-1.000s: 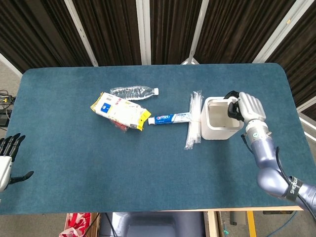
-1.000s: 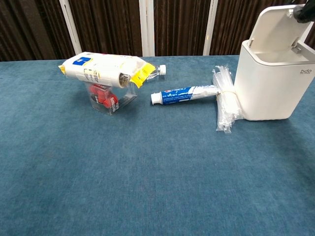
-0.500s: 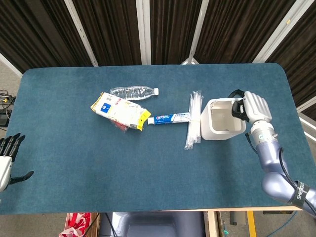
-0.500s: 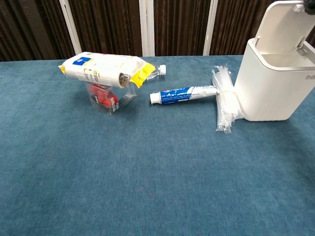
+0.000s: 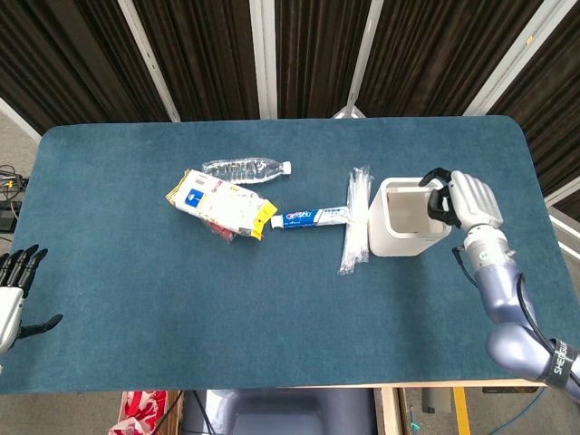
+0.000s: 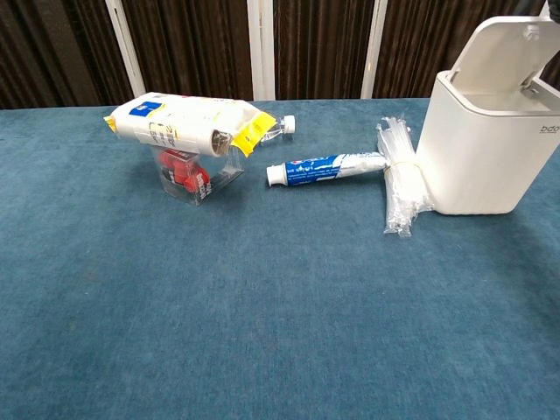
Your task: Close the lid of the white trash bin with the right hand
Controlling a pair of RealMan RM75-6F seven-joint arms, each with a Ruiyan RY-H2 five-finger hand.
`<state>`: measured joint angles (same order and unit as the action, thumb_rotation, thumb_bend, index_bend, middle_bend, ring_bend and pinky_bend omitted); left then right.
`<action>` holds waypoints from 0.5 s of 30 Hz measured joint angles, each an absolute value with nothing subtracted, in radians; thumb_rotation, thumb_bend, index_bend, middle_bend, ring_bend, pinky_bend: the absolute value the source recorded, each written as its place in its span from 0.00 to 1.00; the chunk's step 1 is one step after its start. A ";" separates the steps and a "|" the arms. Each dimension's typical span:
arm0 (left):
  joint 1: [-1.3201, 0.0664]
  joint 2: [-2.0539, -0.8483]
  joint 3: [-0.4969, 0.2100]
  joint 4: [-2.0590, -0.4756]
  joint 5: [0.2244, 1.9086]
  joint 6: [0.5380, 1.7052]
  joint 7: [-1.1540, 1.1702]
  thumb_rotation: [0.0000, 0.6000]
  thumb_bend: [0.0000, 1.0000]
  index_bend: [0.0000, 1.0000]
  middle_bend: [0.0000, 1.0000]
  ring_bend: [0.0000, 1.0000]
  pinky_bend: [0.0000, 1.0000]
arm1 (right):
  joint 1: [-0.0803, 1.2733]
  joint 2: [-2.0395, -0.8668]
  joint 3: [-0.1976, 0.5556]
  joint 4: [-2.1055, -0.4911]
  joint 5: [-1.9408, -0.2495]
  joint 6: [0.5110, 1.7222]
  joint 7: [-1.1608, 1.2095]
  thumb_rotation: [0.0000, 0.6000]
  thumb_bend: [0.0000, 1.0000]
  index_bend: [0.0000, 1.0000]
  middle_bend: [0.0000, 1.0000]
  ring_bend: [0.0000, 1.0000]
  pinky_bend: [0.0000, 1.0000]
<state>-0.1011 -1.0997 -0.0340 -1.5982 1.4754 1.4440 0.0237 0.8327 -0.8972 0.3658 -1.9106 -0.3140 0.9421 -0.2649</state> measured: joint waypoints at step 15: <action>-0.099 -1.099 -0.029 -1.600 1.489 1.452 0.026 1.00 0.00 0.00 0.00 0.00 0.00 | 0.804 -0.888 0.320 -1.956 -0.337 0.942 -0.257 1.00 0.76 0.42 0.83 0.95 0.86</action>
